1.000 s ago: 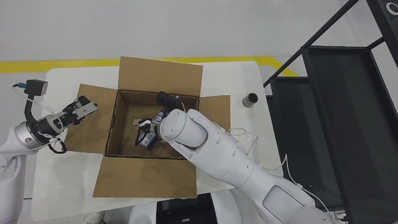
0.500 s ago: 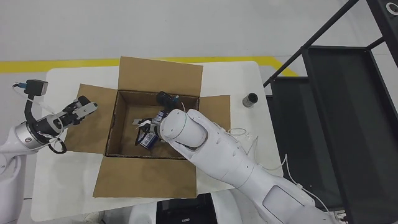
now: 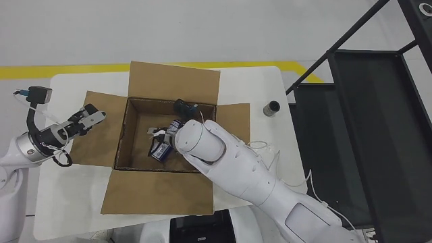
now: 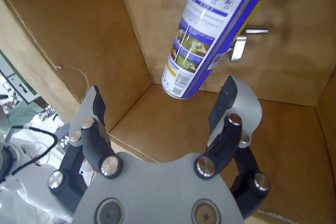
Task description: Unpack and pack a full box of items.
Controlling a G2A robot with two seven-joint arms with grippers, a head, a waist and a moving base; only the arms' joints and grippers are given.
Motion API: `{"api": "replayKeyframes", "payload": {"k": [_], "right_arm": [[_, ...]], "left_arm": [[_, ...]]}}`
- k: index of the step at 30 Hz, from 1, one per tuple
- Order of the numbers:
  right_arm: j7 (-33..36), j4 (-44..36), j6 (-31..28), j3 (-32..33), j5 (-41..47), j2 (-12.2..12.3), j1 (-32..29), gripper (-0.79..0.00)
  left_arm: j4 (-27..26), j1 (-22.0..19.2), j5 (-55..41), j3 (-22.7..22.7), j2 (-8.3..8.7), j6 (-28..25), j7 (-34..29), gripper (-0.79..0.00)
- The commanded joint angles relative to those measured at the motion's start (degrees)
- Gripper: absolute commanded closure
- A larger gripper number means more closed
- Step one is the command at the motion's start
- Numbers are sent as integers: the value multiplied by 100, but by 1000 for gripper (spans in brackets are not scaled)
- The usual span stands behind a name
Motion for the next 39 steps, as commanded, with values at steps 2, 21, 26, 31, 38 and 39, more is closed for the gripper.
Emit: {"api": "replayKeyframes", "payload": {"k": [2,21,26,31,38,39], "right_arm": [[-396,127,43,54,173,-83,-54,-785],[-2288,2220,43,-493,1278,-1067,526,-785],[-2749,2712,43,-488,1545,-1309,701,-480],[-3237,3030,43,-434,1757,-1499,776,0],[-3757,3314,43,-518,1789,-1691,805,0],[-3795,3329,43,-540,1806,-1704,806,0]], "left_arm": [[0,0,0,0,0,0,0,-785],[0,0,0,0,0,0,0,-785],[0,0,0,0,0,0,0,-785],[0,0,0,0,0,0,0,-785],[0,0,0,0,0,0,0,-785],[0,0,0,0,0,0,0,-785]]}}
